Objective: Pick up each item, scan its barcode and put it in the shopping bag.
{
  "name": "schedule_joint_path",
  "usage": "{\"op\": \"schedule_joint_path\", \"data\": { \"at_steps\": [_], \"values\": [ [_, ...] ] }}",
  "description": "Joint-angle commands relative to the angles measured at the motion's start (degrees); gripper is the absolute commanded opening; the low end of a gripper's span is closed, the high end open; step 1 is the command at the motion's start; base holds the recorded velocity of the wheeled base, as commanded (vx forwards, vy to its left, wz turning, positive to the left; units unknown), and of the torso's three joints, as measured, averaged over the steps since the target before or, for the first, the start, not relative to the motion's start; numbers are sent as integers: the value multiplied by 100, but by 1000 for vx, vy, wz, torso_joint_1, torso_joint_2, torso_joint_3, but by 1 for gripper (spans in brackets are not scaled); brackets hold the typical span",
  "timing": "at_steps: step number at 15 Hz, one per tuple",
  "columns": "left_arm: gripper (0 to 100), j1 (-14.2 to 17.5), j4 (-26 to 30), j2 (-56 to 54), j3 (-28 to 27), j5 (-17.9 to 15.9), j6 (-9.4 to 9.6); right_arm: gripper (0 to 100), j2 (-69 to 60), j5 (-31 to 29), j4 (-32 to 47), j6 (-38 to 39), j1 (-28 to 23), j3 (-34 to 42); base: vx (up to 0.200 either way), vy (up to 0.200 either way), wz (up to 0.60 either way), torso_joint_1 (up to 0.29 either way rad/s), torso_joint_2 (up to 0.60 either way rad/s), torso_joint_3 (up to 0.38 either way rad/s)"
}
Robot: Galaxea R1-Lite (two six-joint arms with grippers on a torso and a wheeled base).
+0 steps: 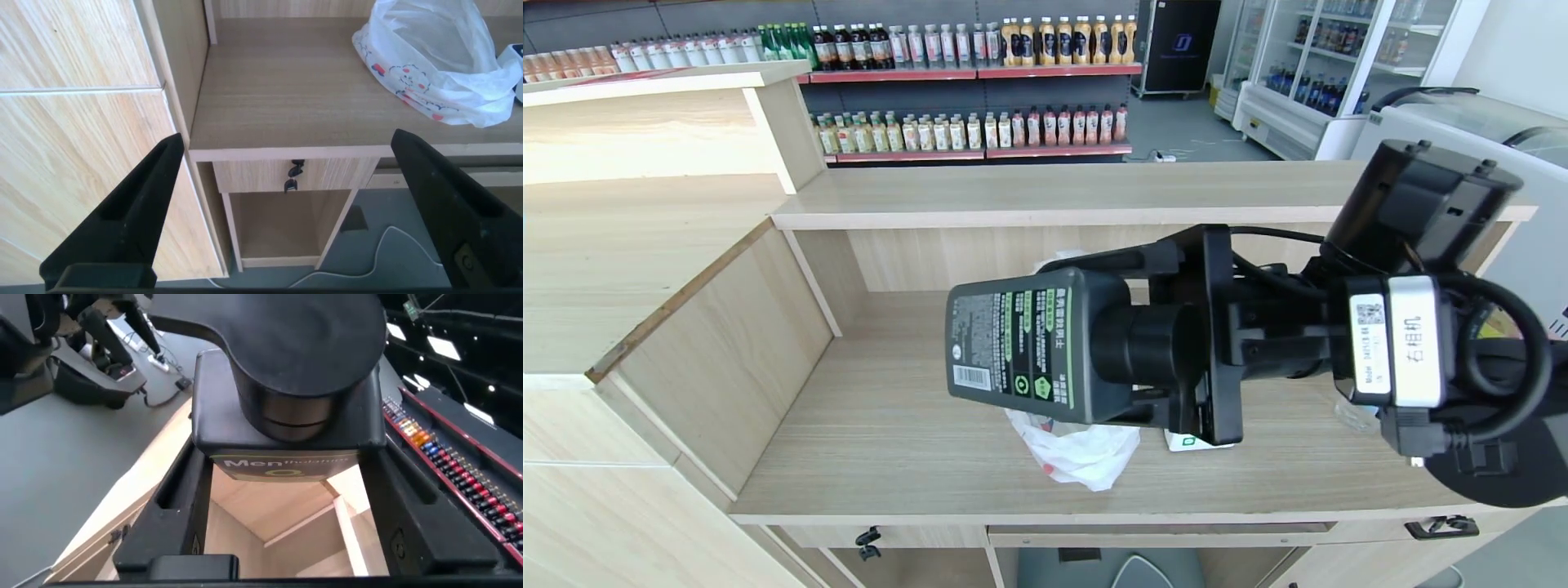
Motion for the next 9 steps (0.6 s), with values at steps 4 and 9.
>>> {"op": "schedule_joint_path", "data": {
  "at_steps": [4, 9],
  "values": [
    [100, -2, 0, 6, 0, -2, -1, 0, 180, -116, -40, -44, 125, 17, 0, 0, 0, 0, 0, 0],
    [100, -2, 0, 6, 0, -2, -1, 0, -207, -441, 118, 35, 90, 175, 0, 0, 0, 0, 0, 0]
  ]
}}
